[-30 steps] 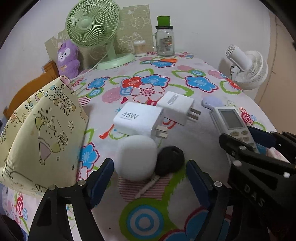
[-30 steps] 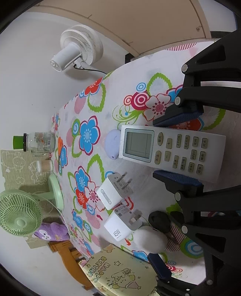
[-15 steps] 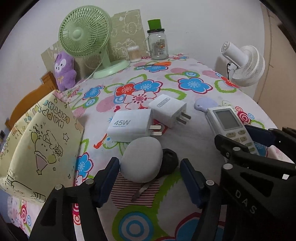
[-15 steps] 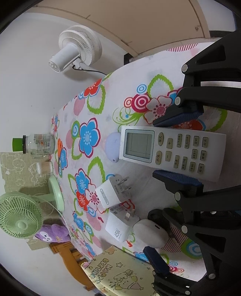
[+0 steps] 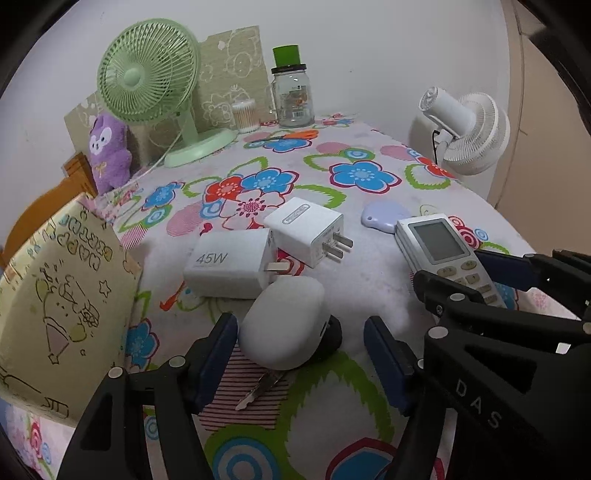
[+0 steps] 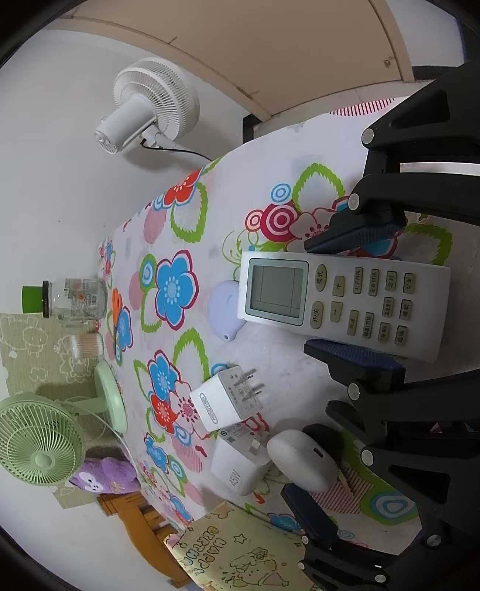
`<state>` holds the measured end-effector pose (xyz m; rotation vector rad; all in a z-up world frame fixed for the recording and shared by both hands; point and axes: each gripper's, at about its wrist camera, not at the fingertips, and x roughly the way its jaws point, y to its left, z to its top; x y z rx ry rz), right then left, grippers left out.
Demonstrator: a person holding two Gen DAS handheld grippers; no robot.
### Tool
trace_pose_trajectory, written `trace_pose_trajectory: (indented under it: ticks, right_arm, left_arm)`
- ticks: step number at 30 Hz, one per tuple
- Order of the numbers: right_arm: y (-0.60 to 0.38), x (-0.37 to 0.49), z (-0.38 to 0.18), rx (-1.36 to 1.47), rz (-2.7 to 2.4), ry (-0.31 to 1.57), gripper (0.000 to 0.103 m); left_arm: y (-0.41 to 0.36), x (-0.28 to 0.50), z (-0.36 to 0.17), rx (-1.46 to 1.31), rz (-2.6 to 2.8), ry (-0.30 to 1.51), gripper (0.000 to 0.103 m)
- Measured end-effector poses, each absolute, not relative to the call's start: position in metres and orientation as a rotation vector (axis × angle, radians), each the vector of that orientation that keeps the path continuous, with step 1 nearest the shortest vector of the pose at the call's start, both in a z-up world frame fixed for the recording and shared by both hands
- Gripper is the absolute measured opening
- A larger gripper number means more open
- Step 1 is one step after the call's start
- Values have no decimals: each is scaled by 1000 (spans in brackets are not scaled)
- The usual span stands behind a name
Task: Organize rigid objects
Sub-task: 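Lift the white remote with the right tool while the left tool reaches the white egg-shaped object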
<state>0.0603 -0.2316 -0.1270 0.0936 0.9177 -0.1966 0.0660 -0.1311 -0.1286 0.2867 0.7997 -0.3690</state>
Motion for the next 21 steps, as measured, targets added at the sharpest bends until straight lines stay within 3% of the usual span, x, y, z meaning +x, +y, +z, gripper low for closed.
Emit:
trace_pose_trajectory:
  ticks: [3,10,17,21]
  right_arm:
    - [-229,62,-126,87,-199,916,49]
    - [-226,64,-125,87,-205,916,49]
    - [-221,60,-124,94,-192,909,49]
    - [-224,56,-122,111,-194,901,48]
  left_arm:
    - [-129,68,-129,271,-392,811,71]
    - [-129,61,-125,272,-457,800,26]
    - [-122,57,-124,253,-466,814,25]
    - [-118,64,-123,208,-455,852,42]
